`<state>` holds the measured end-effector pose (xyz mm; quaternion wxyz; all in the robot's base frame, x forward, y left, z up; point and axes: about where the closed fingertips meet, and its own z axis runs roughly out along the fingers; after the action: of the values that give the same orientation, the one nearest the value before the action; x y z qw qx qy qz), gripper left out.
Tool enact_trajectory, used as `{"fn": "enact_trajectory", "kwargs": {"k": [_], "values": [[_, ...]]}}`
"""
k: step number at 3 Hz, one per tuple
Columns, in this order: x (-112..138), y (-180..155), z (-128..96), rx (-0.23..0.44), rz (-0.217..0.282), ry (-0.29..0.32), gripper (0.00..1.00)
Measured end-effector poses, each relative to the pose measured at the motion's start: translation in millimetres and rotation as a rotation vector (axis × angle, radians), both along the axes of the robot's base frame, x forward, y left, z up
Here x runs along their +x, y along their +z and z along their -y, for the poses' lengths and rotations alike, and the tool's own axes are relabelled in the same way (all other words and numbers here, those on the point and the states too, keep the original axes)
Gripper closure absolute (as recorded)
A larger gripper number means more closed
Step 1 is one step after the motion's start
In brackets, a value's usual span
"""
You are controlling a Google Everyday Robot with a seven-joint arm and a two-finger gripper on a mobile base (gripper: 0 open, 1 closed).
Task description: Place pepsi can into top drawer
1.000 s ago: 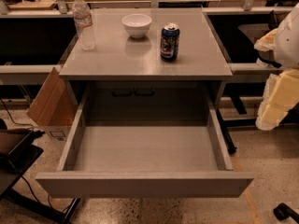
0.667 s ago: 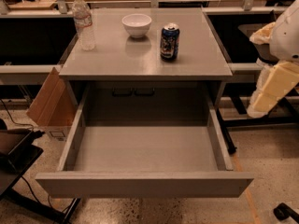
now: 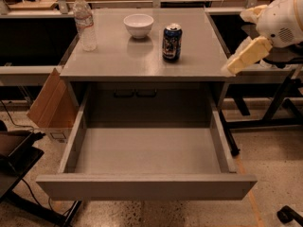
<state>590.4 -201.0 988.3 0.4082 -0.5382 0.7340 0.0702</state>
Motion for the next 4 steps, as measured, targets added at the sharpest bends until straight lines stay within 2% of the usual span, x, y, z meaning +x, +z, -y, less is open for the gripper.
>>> {"fn": "enact_trajectory", "kwargs": {"k": [1, 2, 3, 4], "values": [[45.3, 6.1, -12.9, 0.158, 0.087, 0.012, 0.0], [82.4, 6.2, -24.7, 0.293, 0.138, 0.018, 0.0], [82.5, 6.2, -24.8, 0.293, 0.138, 0.018, 0.0], [99.9, 1.6, -35.3, 0.34, 0.142, 0.025, 0.0]]}}
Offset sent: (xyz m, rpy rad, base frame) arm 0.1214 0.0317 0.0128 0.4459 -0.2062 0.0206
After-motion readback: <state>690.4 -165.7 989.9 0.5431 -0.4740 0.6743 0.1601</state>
